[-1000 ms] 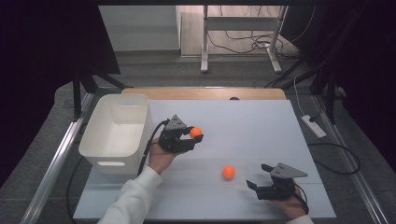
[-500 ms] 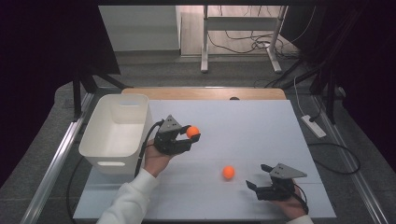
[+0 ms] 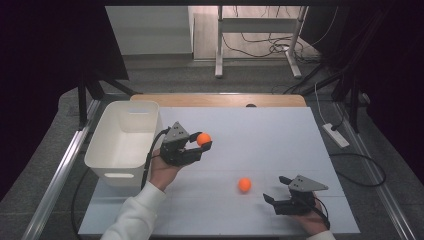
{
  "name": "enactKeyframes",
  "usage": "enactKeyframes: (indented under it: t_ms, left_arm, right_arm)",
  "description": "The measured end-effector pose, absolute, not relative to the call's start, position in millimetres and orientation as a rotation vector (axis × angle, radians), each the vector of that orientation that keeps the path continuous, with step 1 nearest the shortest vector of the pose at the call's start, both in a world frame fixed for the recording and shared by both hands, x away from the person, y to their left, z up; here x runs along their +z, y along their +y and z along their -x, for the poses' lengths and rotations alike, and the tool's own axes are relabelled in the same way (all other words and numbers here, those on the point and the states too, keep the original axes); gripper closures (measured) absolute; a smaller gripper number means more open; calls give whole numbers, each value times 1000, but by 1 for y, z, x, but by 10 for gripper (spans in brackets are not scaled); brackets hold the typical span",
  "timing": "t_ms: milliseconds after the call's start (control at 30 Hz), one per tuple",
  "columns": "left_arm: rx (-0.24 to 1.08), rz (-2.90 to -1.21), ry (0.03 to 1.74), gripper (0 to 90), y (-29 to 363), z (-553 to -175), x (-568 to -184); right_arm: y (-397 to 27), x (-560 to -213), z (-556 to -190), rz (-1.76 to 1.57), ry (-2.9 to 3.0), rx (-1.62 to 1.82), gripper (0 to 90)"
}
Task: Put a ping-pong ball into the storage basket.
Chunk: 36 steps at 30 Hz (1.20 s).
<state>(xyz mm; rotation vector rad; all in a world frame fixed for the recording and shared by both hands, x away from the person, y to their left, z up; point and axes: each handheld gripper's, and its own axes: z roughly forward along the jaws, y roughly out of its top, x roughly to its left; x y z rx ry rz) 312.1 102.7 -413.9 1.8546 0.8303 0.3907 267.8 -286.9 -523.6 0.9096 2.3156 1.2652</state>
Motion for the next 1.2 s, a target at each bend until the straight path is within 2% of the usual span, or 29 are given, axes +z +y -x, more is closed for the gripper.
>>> enactKeyframes:
  t_ms: [800,1200]
  left_arm:
    - [388,-1792,823,506,113,-314,-387]
    - [430,-1778,841,505,123,-317,-377]
  right_arm:
    - [-288,-523,-268,-914,2303,1272,121]
    - [-289,-523,-268,-915,2300,1270,122]
